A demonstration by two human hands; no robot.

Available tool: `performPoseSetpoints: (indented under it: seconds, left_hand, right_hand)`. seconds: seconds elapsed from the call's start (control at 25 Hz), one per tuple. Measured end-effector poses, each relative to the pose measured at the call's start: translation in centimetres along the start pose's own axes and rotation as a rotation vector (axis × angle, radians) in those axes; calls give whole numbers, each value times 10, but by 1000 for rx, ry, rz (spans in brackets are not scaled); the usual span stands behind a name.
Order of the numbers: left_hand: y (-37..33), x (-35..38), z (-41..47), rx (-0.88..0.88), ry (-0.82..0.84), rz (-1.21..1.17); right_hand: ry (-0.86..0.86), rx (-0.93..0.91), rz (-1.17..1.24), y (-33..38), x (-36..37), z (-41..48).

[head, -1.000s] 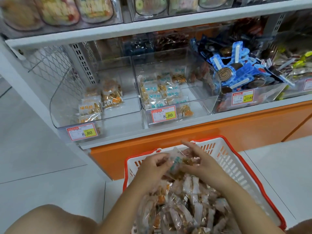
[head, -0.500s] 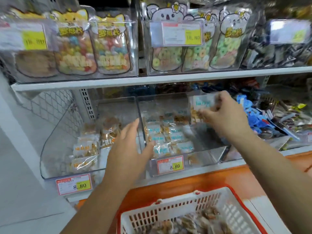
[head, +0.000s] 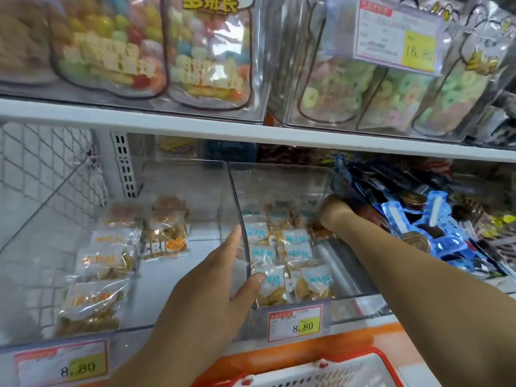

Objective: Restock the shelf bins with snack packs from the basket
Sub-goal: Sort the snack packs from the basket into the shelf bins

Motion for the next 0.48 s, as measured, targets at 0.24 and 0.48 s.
performPoseSetpoints:
  seconds: [0.24, 0.48]
  left_hand:
    - [1, 0, -2, 10, -15, -13]
    - [-1, 0, -2, 27, -41, -6]
  right_hand:
    - [-119, -5, 67, -3, 19, -1]
    - [-504, -138, 31, -18, -20, -26]
Point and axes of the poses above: each hand's wrist, its own z-axis towards the middle knuckle, its own x-axis out of the palm, y = z × x, the point moved 5 cm from there along z, towards the middle knuckle, and after that the axes turned 8 degrees about -y, right-handed, at the moved point
